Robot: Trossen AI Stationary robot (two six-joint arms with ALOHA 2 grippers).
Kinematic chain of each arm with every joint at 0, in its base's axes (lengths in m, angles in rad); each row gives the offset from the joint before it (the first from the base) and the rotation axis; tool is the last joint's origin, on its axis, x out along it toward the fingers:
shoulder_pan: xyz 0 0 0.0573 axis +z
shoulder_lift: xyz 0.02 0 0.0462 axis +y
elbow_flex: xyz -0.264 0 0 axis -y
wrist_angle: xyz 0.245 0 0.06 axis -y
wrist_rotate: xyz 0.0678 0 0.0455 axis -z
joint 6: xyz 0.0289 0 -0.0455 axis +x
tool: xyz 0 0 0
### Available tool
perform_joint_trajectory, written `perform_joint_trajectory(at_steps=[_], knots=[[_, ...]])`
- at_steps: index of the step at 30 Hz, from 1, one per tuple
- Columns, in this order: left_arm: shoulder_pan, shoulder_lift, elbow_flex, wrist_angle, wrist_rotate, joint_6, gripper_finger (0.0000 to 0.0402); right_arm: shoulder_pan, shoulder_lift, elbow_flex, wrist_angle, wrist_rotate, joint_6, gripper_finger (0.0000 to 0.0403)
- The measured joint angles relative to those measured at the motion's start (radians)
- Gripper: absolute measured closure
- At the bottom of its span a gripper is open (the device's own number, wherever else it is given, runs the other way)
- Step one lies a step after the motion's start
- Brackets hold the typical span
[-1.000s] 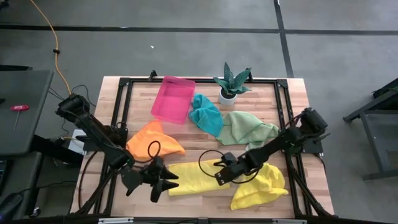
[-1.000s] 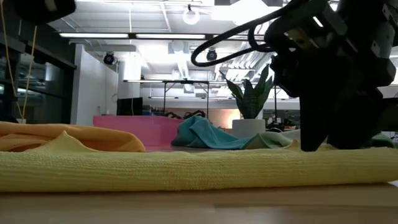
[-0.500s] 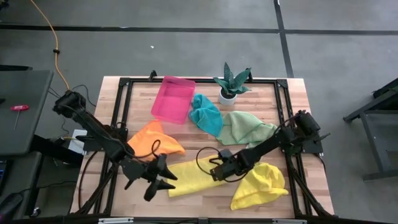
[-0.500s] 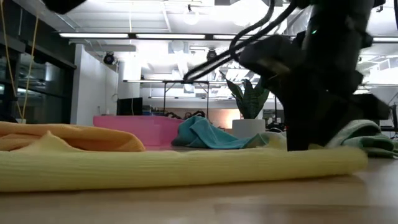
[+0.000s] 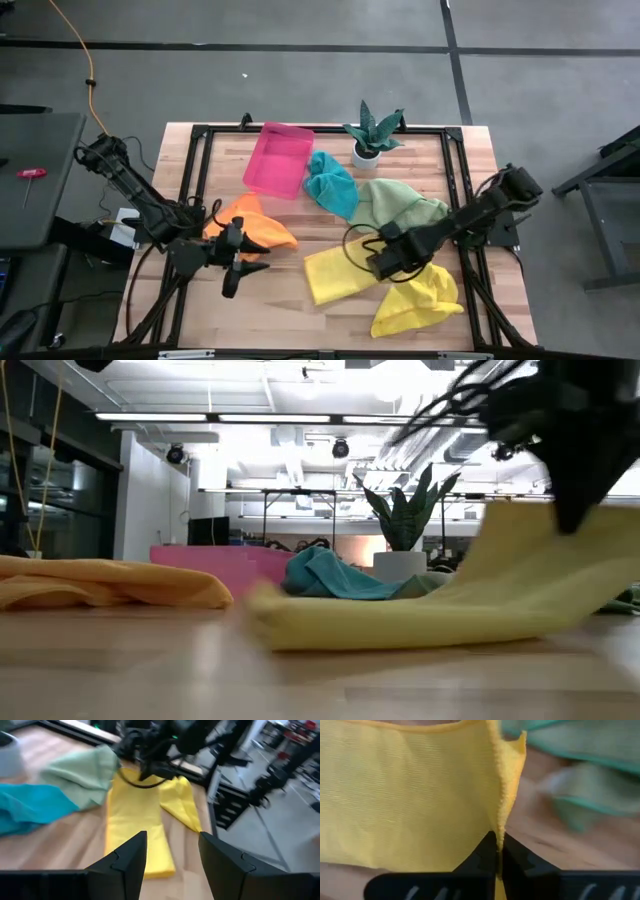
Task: Fold microfiber towels
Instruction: Fold the left yellow microfiber cloth
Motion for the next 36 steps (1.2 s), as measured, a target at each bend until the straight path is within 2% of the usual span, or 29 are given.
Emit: perform_joint_trajectory(at_steps=[3,9,14,20,28,36], knots=[[-0.006,0.022,-0.001,0.001,-0.043,-0.009,0.0234,0.014,-0.072,-0.041,-0.052,0.009,0.036,0.0402],[-0.007,0.078,-0.001,0.015,-0.075,-0.064,0.0234,0.052,-0.243,-0.205,0.004,-0.013,0.188,0.0402],[-0.007,0.124,-0.001,0.081,-0.096,-0.069,0.0234,0.059,-0.294,-0.196,0.104,0.067,0.193,0.0403],[-0.007,0.155,-0.001,0.120,-0.107,-0.069,0.0234,0.048,-0.230,-0.162,0.332,0.103,0.114,0.0403],[-0.007,0.162,-0.001,0.137,-0.106,-0.070,0.0234,0.046,-0.097,-0.161,0.625,0.146,0.088,0.0403],[-0.007,0.162,-0.001,0.139,-0.102,-0.071,0.0234,0.046,0.028,-0.161,0.760,0.152,0.143,0.0403]])
